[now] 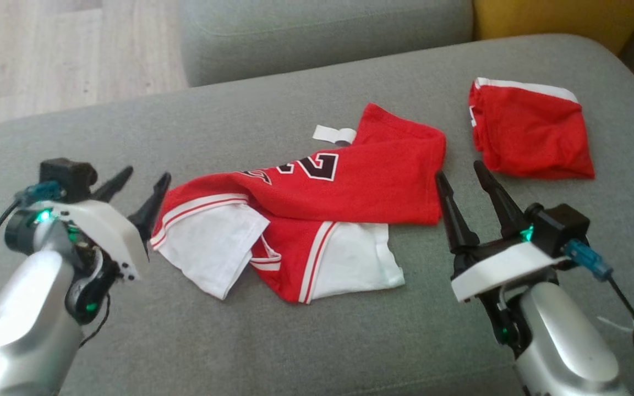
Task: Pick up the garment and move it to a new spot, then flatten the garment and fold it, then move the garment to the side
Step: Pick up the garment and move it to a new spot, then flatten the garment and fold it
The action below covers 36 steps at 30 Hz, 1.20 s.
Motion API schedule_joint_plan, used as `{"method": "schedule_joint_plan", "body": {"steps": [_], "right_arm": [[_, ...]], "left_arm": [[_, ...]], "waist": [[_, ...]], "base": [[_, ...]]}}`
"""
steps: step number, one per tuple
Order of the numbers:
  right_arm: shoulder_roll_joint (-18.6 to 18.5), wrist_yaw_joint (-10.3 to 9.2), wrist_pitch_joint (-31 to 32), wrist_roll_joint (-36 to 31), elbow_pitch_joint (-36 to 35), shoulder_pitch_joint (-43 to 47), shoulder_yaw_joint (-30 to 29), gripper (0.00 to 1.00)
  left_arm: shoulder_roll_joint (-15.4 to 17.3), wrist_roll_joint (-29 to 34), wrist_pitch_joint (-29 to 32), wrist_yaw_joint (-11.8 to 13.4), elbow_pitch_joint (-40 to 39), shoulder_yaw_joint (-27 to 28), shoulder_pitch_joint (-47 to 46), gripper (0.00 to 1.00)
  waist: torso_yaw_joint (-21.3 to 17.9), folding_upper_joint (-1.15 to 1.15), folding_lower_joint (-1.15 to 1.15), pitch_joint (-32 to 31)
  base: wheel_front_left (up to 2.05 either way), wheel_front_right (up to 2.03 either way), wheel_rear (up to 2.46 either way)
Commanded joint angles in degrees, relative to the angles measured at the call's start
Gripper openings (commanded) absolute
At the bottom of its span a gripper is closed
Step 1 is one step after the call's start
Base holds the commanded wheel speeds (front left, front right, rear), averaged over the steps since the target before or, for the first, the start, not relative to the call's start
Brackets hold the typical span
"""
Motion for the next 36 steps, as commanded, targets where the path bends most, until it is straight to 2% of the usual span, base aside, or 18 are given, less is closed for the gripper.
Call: {"method": "schedule_joint_plan", "body": {"steps": [1,8,11,15,19,28,31,36], "right_arm": [[-0.36,-0.04,0.16,0.18,-2.21,0.1,0.44,1.0],[-1.15,-0.04,-0.1,-0.19,-3.56,2.82,-2.69,1.0],[-1.09,-0.04,-0.05,-0.54,-3.81,3.91,-3.74,1.0],[-1.07,-0.04,1.09,-1.06,-3.64,4.67,-4.16,1.0],[-1.35,-0.04,2.32,-1.51,-3.8,4.72,-4.64,1.0],[-2.25,-0.04,8.58,-1.87,-3.03,4.21,-6.19,1.0],[-2.56,-0.04,12.27,-1.18,-2.5,2.96,-5.85,1.0],[-5.41,-0.04,20.48,0.48,-0.64,-2.43,-5.36,1.0]], "left_arm": [[2.8,0.66,-2.48,1.26,-3.09,3.34,-1.87,1.0],[2.13,0.99,-11.72,11.45,-14.65,8.12,7.37,1.0],[0.75,1.06,-14.42,15.63,-19.25,10.3,12.82,1.0],[-1.81,1.74,-15.8,18.75,-23.46,13.05,20.48,1.0],[-4.66,3.22,-15.96,19.03,-26.73,16.33,26.07,1.0],[-7.91,7.16,-15.98,15.45,-28.57,19.35,28.03,1.0],[-8.43,7.44,-15.98,14.41,-27.7,19.45,28.17,1.0],[-8.71,7.91,-15.99,12.91,-26.65,18.81,26.81,1.0]], "waist": [[0.63,0.0,0.0,-0.66],[2.61,0.0,0.0,-1.42],[2.96,0.0,0.0,-1.31],[2.95,0.0,0.0,-0.86],[3.12,0.0,0.0,-0.32],[4.7,0.0,0.0,-0.04],[4.82,0.0,0.0,0.12],[5.78,0.0,0.0,1.71]], "base": [[0.0,0.0,0.0],[0.0,0.0,0.0],[0.0,0.0,0.0],[0.0,0.0,0.0],[0.0,0.0,0.0],[0.0,0.0,0.0],[0.0,0.0,0.0],[0.0,0.0,0.0]]}}
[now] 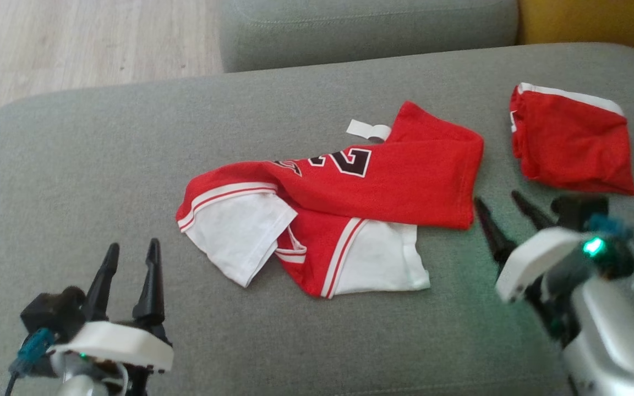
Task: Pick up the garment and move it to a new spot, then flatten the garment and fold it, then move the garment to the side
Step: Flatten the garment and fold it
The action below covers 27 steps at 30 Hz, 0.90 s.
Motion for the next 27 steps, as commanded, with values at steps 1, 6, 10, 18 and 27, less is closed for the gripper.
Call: {"method": "schedule_joint_plan", "body": {"steps": [1,6,10,18,27], "right_arm": [[-1.27,-0.04,1.95,0.83,-0.86,-5.04,0.27,1.0],[-1.49,-0.04,9.11,1.43,4.73,-8.99,-3.32,1.0],[-1.06,-0.04,15.23,1.68,11.17,-12.39,-6.65,1.0],[0.73,-0.04,19.6,3.85,19.96,-15.57,-7.68,1.0],[0.34,-0.04,17.2,7.51,22.35,-16.0,-4.9,0.0]], "left_arm": [[0.61,0.84,-0.7,-0.56,-1.34,2.39,-4.05,1.0],[-0.2,1.05,-0.71,-1.41,-0.87,2.33,-5.35,1.0],[-0.99,1.4,-0.71,-2.02,-0.25,2.62,-6.37,1.0],[-1.89,2.29,-0.71,-3.18,0.89,3.89,-7.48,1.0],[-2.59,3.06,-0.71,-3.87,1.84,5.28,-7.08,1.0]], "waist": [[0.96,0.0,0.0,0.99],[2.89,0.0,0.0,2.7],[4.96,0.0,0.0,4.36],[7.74,0.0,0.0,5.85],[7.99,0.0,0.0,4.6]], "base": [[0.0,0.0,0.0],[0.0,0.0,0.0],[0.0,0.0,0.0],[0.0,0.0,0.0],[0.0,0.0,0.0]]}}
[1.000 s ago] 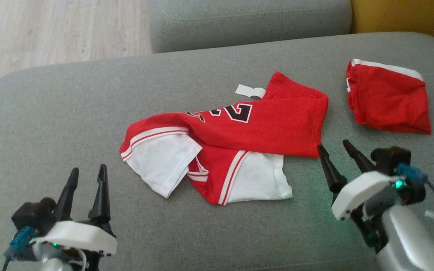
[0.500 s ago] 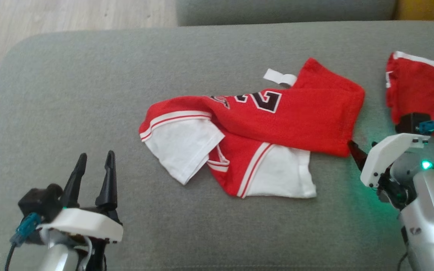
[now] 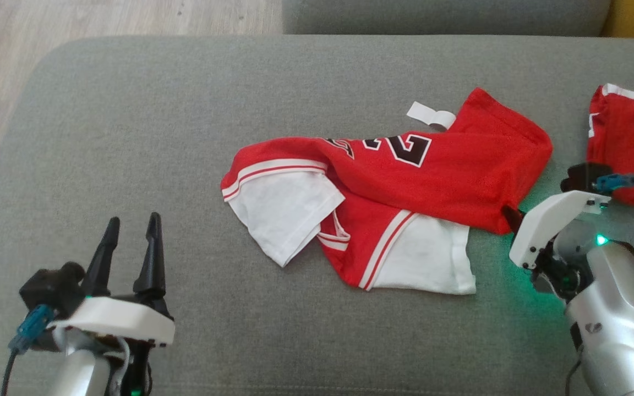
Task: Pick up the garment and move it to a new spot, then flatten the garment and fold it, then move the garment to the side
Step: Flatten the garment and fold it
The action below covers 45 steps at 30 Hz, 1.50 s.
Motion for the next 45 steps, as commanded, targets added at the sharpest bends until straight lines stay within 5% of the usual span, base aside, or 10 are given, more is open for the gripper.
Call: {"method": "schedule_joint_plan", "body": {"steps": [1,8,14,23,26,27,28,37,45], "right_arm": [[-0.43,-0.04,-1.96,0.85,-1.88,-1.14,2.08,0.0],[-2.94,-0.04,-8.59,1.19,-8.9,-3.48,4.75,0.0],[-2.32,-0.04,-7.72,2.68,-12.92,-8.19,7.83,0.0],[0.43,-0.04,-8.74,3.22,-2.77,-21.55,11.15,0.0],[1.2,-0.04,-13.67,2.95,1.82,-25.1,12.56,0.0],[1.69,-0.04,-15.76,3.4,3.27,-25.99,12.53,0.75],[2.09,-0.04,-17.31,3.81,4.69,-26.74,12.73,1.0],[0.56,-0.04,-32.67,7.15,9.36,-28.08,15.01,1.0],[-4.28,-0.04,-35.91,9.64,8.43,-18.7,17.95,1.0]], "left_arm": [[0.75,0.85,-0.7,-0.48,-1.5,3.03,-2.07,1.0],[-0.03,1.19,-0.7,-0.96,-1.07,2.86,-1.46,1.0],[-1.59,1.16,-0.7,-1.8,-0.31,2.1,-2.29,1.0],[-4.98,1.65,-0.7,-4.15,2.48,1.86,-5.8,1.0],[-5.78,2.16,-0.7,-4.99,3.4,2.3,-6.85,1.0],[-5.99,2.33,-0.7,-5.24,3.68,2.49,-7.08,1.0],[-6.15,2.49,-0.7,-5.48,3.96,2.68,-7.27,1.0],[-7.05,4.14,-0.7,-6.81,5.61,4.75,-6.91,1.0],[-7.79,5.22,-0.7,-7.39,5.95,5.03,-4.96,1.0]], "waist": [[-0.29,0.0,0.0,-0.56],[-0.18,0.0,0.0,-1.7],[3.28,0.0,0.0,0.25],[9.62,0.0,0.0,6.16],[10.21,0.0,0.0,7.15],[10.25,0.0,0.0,7.32],[10.19,0.0,0.0,7.43],[6.04,0.0,0.0,5.25],[3.33,0.0,0.0,1.84]], "base": [[0.0,0.0,0.0],[0.0,0.0,0.0],[0.0,0.0,0.0],[0.0,0.0,0.0],[0.0,0.0,0.0],[0.0,0.0,0.0],[0.0,0.0,0.0],[0.0,0.0,0.0],[0.0,0.0,0.0]]}}
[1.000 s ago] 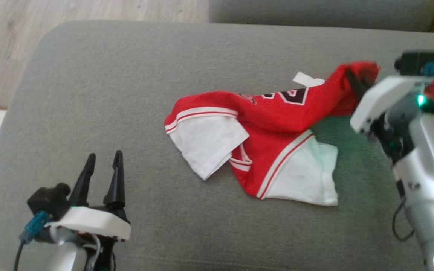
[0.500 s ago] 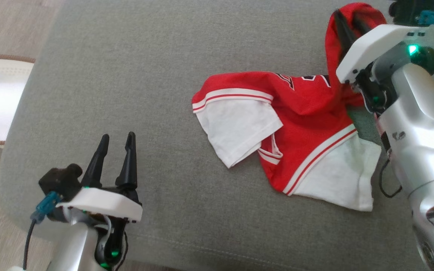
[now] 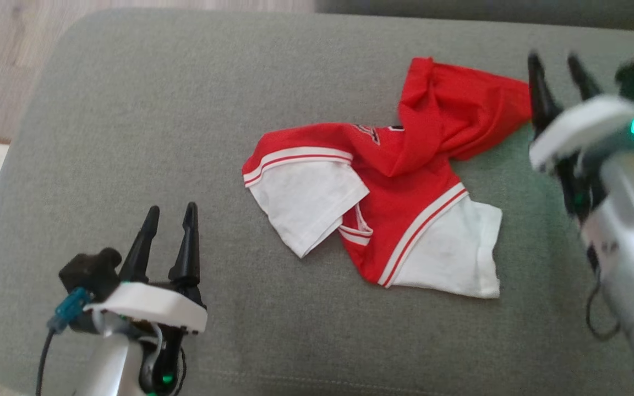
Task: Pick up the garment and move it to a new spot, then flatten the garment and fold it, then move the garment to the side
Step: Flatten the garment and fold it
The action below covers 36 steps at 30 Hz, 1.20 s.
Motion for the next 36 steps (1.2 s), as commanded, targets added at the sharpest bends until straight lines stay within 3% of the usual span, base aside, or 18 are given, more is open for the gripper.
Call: {"method": "schedule_joint_plan", "body": {"steps": [1,6,10,21,25,36], "right_arm": [[0.13,-0.04,-0.99,0.84,-2.44,1.4,1.3,1.0],[-0.19,-0.04,0.23,2.49,-5.55,5.6,4.42,1.0],[0.54,-0.04,2.13,3.02,-6.08,3.92,5.8,1.0],[0.83,-0.04,14.04,0.67,8.57,-8.45,7.21,0.96],[0.41,-0.04,16.48,-0.56,12.57,-10.97,7.7,0.98],[-0.47,-0.04,19.84,-0.82,15.99,-15.03,6.56,0.91]], "left_arm": [[0.21,0.75,-0.7,-0.38,-1.42,2.02,-0.18,1.0],[-0.03,0.99,-0.7,-0.7,-1.14,1.7,0.01,1.0],[-0.04,1.01,-0.7,-1.08,-0.99,1.39,-0.52,1.0],[-0.77,0.4,-0.7,-1.71,-0.24,0.96,-3.02,1.0],[-0.95,0.21,-0.7,-1.93,0.16,1.08,-3.63,1.0],[-1.44,0.03,-0.7,-2.47,0.57,0.9,-5.09,1.0]], "waist": [[-0.53,0.0,0.0,-0.95],[0.07,0.0,0.0,-1.3],[1.61,0.0,0.0,-0.34],[9.08,0.0,0.0,5.19],[10.54,0.0,0.0,6.27],[13.99,0.0,0.0,9.32]], "base": [[0.0,0.0,0.0],[0.0,0.0,0.0],[0.0,0.0,0.0],[0.0,0.0,0.0],[0.0,0.0,0.0],[0.0,0.0,0.0]]}}
